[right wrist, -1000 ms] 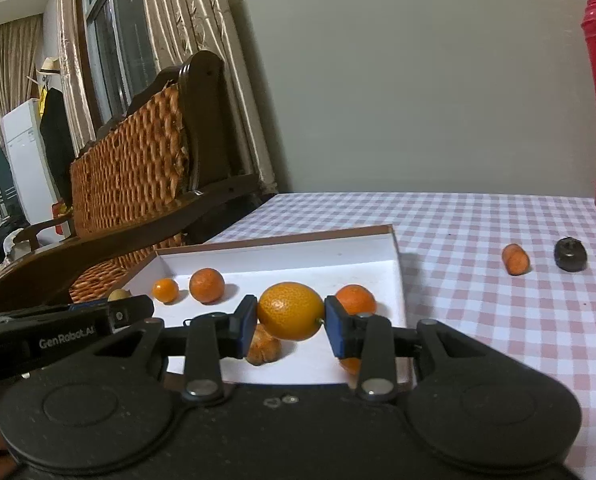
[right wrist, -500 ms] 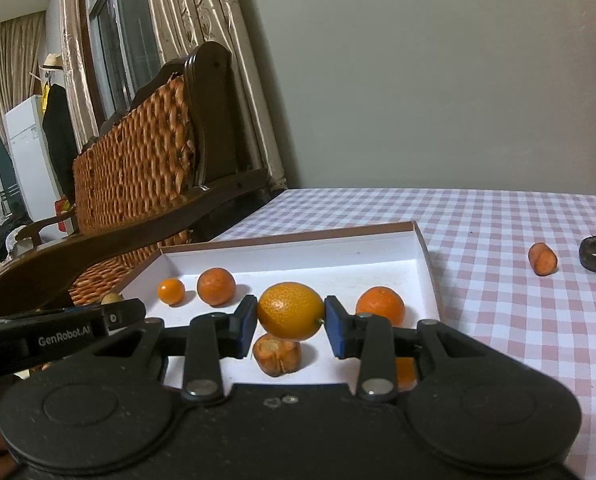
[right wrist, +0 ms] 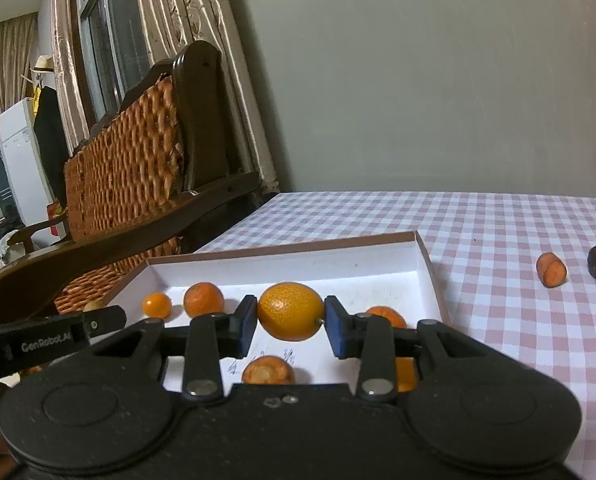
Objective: Organize fruits
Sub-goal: 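Carry the tan fruit and small orange in both grippers over the white box, then open both grippers to drop the tan fruit and small orange into the box, then withdraw both open grippers from the box toward the two remaining fruits, then close the left gripper on the reddish oblong fruit while the right closes on the dark fruit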
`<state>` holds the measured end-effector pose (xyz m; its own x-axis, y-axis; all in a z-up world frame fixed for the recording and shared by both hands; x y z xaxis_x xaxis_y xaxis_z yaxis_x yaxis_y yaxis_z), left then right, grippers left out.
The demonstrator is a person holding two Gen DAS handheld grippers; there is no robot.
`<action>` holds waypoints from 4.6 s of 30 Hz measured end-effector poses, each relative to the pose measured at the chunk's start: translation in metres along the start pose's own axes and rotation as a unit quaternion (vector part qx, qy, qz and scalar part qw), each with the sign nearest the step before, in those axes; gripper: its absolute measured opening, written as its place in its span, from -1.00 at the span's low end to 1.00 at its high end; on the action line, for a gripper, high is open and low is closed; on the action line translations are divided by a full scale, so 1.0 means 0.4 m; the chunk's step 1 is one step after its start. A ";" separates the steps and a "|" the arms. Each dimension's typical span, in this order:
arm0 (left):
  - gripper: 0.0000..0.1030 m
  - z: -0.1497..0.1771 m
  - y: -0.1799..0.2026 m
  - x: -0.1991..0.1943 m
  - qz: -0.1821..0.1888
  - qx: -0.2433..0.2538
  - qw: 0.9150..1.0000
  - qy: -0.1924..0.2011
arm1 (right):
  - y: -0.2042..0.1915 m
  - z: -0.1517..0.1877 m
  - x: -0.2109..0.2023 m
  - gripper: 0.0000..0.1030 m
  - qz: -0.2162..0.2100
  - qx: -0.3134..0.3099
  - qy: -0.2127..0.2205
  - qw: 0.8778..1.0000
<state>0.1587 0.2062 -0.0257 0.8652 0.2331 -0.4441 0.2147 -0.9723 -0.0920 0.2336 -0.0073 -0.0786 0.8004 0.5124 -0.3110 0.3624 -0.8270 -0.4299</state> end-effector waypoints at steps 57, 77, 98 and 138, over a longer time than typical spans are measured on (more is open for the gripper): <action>1.00 -0.033 0.104 -0.003 -0.049 0.068 0.996 0.021 | 0.082 -0.037 -0.084 0.88 0.018 -0.021 0.025 0.999; 1.00 -0.045 0.365 -0.031 0.004 0.141 0.989 0.034 | 0.282 -0.051 -0.203 0.88 0.077 0.051 -0.004 0.996; 1.00 -0.040 0.631 -0.057 0.115 0.168 0.978 0.035 | 0.497 -0.060 -0.323 0.88 0.161 0.095 0.028 0.982; 0.53 -0.039 0.839 0.151 0.161 0.149 0.975 -0.038 | 0.666 -0.134 -0.131 0.19 0.167 0.099 0.002 0.981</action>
<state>0.2899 -0.1058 -0.0695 0.8269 -0.0767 -0.5572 -0.2139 -0.9591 -0.1854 0.3138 -0.2667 -0.1315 0.8609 0.2194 -0.4590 -0.0194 -0.8874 -0.4605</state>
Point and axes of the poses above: each gripper's, at about its wrist camera, not at the fingertips, and x roughly the way its jaws point, y to its right, z to its underside, the point moved 9 cm from there along x, roughly the way its jaws point, and after that the axes turned 10 degrees about x, right-handed, at the moved point
